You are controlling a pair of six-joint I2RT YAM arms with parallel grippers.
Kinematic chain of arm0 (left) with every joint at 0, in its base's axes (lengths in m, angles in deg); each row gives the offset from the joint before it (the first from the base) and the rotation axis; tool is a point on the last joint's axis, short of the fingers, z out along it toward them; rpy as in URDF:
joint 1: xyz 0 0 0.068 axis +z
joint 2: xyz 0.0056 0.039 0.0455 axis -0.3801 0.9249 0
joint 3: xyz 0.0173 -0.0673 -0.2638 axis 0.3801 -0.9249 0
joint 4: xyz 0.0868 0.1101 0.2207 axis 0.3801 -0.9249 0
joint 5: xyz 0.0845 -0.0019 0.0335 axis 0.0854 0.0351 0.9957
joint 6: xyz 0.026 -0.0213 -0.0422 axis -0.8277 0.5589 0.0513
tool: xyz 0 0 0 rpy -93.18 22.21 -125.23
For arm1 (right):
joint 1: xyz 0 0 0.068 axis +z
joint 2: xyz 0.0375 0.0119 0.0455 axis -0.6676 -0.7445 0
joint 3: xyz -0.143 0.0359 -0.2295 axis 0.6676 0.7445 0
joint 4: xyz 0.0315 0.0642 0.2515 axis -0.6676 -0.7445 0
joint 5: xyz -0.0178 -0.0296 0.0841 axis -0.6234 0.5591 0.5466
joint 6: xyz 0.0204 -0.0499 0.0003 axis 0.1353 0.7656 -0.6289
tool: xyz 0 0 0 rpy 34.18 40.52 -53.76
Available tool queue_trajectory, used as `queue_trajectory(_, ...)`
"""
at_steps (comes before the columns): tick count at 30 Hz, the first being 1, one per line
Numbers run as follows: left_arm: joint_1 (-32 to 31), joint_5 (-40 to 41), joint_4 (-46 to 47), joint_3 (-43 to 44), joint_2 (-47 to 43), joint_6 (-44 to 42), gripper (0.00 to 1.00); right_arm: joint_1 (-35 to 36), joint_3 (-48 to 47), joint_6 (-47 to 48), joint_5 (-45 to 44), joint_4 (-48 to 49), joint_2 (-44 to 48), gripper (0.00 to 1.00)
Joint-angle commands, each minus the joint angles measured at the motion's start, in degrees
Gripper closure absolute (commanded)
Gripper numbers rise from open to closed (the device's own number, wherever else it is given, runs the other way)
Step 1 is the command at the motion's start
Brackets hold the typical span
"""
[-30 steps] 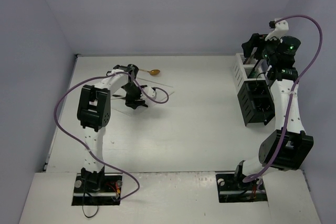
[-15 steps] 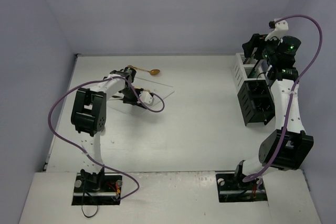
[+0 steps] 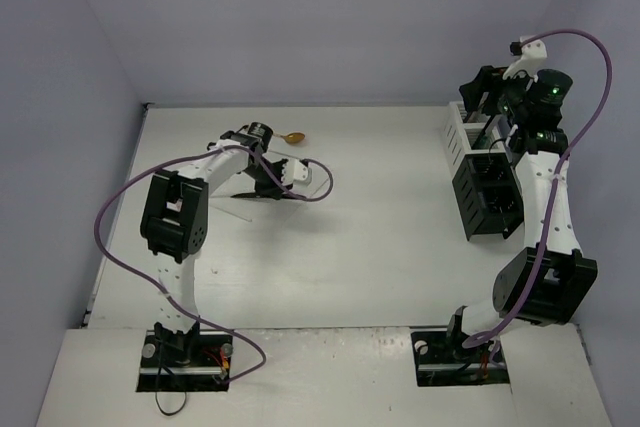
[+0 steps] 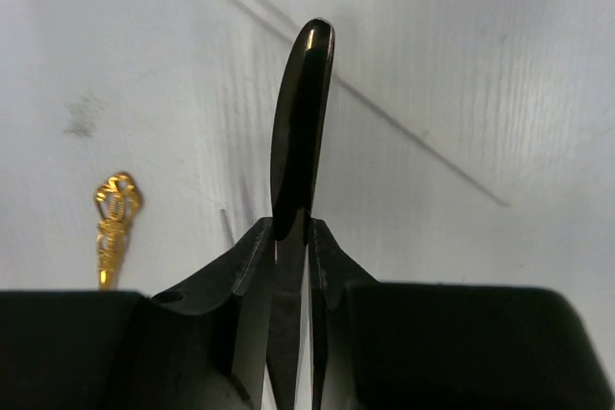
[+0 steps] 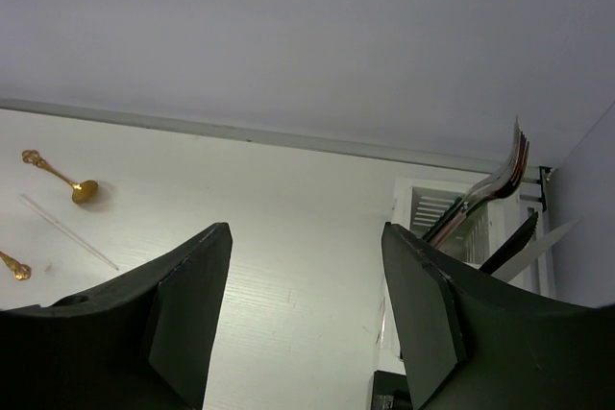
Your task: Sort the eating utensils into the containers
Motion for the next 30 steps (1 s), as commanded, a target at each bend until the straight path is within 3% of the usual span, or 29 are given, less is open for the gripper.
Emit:
queue_trajectory(1,0.2,-11.4,0.4,6.9,-8.4,13.2,1.00,1.0,-1.3,0.1,2.3,3.9,1.7,0.40)
queue_trajectory(9,0.1,-18.2,0.4,14.3,-8.6,29.1,1.00,3.0,-2.4,2.8,3.1,3.5,2.0,0.41)
queue_trajectory(14,0.0,-19.5,0.4,19.8,-6.7,42.9,1.00,5.9,-2.3,10.8,4.2,3.1,3.8,0.43)
queue_trajectory(18,0.1,-15.6,0.5,22.7,-5.6,57.2,1.00,10.1,1.1,23.0,6.7,2.4,8.5,0.44)
queue_trajectory(20,0.1,-15.0,0.5,22.1,-5.9,63.4,1.00,14.7,4.5,34.0,7.4,0.6,12.5,0.43)
queue_trajectory(25,0.1,-10.7,0.3,19.1,-7.4,77.7,1.00,30.4,11.8,62.5,4.2,-7.1,19.9,0.38)
queue_trajectory(30,0.0,-3.4,-3.6,17.3,-8.1,85.9,1.00,46.4,18.6,80.0,-2.0,-14.9,24.4,0.38)
